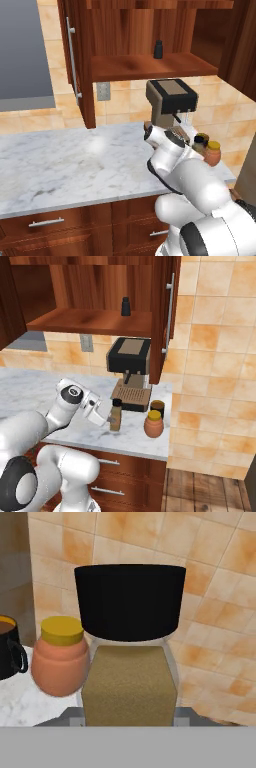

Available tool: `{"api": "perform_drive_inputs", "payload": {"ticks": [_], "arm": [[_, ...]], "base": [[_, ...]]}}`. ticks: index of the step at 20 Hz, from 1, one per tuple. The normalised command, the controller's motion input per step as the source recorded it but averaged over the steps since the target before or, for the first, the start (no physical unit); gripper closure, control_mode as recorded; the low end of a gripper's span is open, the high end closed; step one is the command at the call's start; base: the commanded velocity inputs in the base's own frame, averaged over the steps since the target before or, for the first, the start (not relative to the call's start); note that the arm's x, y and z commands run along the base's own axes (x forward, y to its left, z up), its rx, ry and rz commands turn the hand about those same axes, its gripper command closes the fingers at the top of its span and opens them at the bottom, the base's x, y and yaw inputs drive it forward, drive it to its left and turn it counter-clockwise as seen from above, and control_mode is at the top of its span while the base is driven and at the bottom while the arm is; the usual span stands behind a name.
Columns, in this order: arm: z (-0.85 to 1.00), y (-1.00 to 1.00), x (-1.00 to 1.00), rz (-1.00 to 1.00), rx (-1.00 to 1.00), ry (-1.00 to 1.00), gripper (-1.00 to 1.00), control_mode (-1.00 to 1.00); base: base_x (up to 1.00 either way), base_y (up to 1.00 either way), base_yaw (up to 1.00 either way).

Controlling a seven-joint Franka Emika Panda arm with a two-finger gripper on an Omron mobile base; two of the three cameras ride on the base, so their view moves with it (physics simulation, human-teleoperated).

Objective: Pick the cinnamon and honey bottle from the cabinet and place them next to the mug.

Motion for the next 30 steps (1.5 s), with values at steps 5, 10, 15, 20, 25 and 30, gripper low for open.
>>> {"api": "perform_drive_inputs", "payload": {"ticks": [5,10,15,20,25,30], "arm": [[-0.13,0.0,0.6,-0.14,0.0,0.0,1.0,-1.0],[-0.03,0.0,0.39,-0.06,0.0,0.0,1.0,-1.0],[-0.03,0.0,0.05,-0.01,-0.01,0.0,1.0,-1.0],[-0.11,0.0,0.0,-0.02,0.0,-0.03,1.0,-1.0],[-0.27,-0.01,0.0,-0.02,0.0,-0.04,1.0,-1.0],[-0.39,-0.02,0.0,-0.03,0.0,-0.01,1.0,-1.0]], "base": [[0.0,0.0,0.0],[0.0,0.0,0.0],[0.0,0.0,0.0],[0.0,0.0,0.0],[0.0,0.0,0.0],[0.0,0.0,0.0]]}}
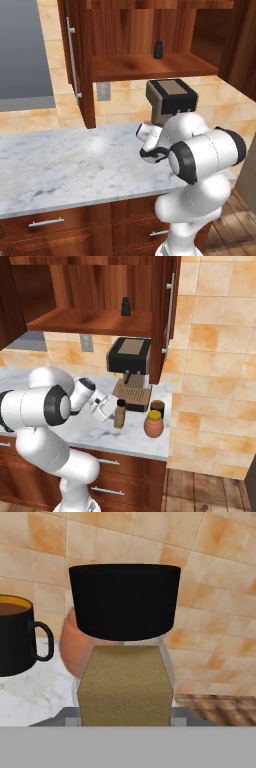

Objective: Pick the cinnamon and honey bottle from the cabinet and place them next to the mug.

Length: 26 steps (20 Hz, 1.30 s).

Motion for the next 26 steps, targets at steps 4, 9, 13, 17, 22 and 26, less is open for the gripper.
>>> {"api": "perform_drive_inputs", "payload": {"ticks": [4,9,13,17,22,26], "arm": [[-0.35,-0.01,0.0,-0.02,0.0,-0.01,1.0,-1.0],[-0.1,-0.05,0.04,0.0,-0.02,-0.02,1.0,-1.0],[-0.06,-0.31,0.06,0.0,0.0,0.0,1.0,-1.0],[-0.01,-0.38,0.28,0.01,0.0,0.0,1.0,-1.0],[0.0,-0.3,0.36,0.01,0.0,0.0,1.0,-1.0],[-0.14,-0.18,0.11,0.0,0.0,0.0,1.0,-1.0]], "base": [[0.0,0.0,0.0],[0.0,0.0,0.0],[0.0,0.0,0.0],[0.0,0.0,0.0],[0.0,0.0,0.0],[0.0,0.0,0.0]]}}
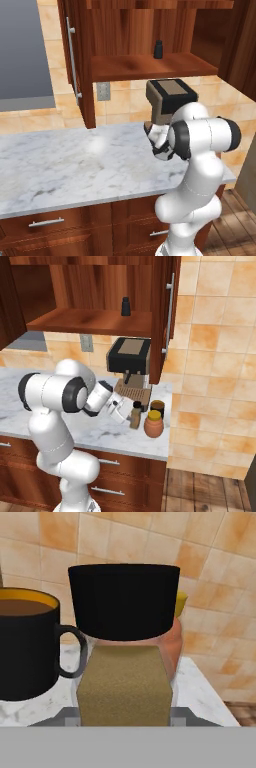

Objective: Pick the cinnamon and honey bottle from the cabinet and place them next to the mug.

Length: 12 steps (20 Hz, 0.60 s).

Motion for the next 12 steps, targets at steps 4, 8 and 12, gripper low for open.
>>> {"api": "perform_drive_inputs", "payload": {"ticks": [4,8,12], "arm": [[-0.26,-0.08,0.11,0.01,0.0,0.0,1.0,-1.0],[-0.19,-0.03,0.16,0.02,0.0,-0.02,1.0,-1.0],[-0.18,0.0,0.15,0.04,0.0,-0.05,1.0,-1.0]], "base": [[0.0,0.0,0.0],[0.0,0.0,0.0],[0.0,0.0,0.0]]}}
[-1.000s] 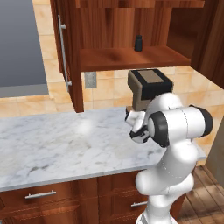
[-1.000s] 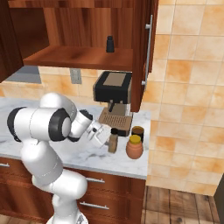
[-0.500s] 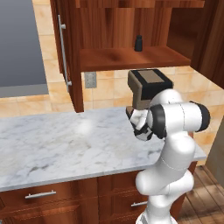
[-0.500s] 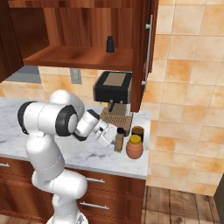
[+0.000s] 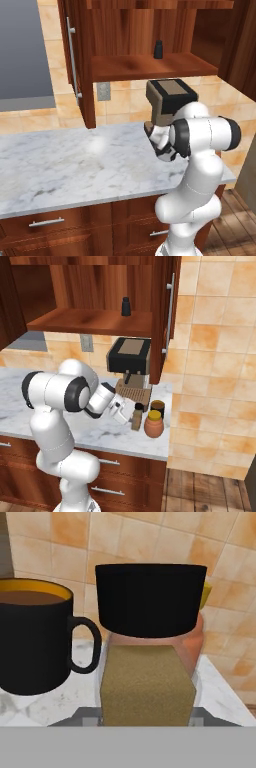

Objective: Pick the cinnamon and honey bottle from the cabinet and place them next to the mug.

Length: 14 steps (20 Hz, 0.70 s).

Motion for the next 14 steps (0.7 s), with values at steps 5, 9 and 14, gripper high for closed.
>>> {"api": "perform_drive_inputs", "payload": {"ticks": [5,9,14], "arm": [[-0.12,0.0,0.17,0.05,0.0,-0.07,1.0,-1.0],[0.0,0.0,0.08,0.03,-0.01,-0.02,1.0,-1.0],[0.0,0.0,0.04,0.02,-0.03,-0.04,1.0,-1.0]], "base": [[0.0,0.0,0.0],[0.0,0.0,0.0],[0.0,0.0,0.0]]}}
